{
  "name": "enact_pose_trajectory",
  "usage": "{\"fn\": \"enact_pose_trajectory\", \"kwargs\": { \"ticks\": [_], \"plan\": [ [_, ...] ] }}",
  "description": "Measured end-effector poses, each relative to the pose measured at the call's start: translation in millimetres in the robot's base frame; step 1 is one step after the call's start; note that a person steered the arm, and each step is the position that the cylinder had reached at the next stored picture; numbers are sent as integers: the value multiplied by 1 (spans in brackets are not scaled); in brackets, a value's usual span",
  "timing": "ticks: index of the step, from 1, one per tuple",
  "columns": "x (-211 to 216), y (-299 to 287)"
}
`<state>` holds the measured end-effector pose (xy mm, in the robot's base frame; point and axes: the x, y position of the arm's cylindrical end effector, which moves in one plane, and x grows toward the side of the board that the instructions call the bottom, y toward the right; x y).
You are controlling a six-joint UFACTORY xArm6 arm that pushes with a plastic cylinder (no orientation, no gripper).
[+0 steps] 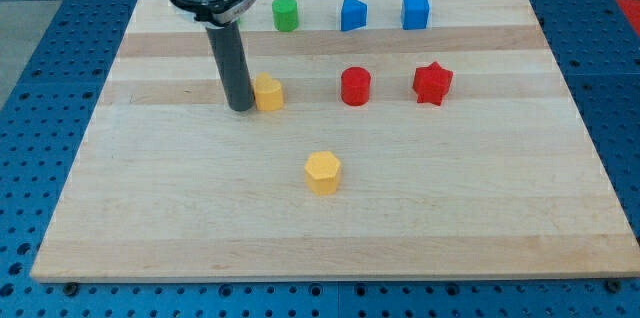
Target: Push the yellow hexagon towards center left
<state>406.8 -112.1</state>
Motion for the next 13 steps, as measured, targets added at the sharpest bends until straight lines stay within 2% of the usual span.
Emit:
{"fn": "enact_pose_trajectory", "kwargs": {
  "ticks": [2,3,4,6,7,9,11,13],
  "plan": [
    [3,5],
    [34,18],
    [37,56],
    [49,186],
    [94,188],
    [122,137],
    [122,73],
    [101,20]
  ]
}}
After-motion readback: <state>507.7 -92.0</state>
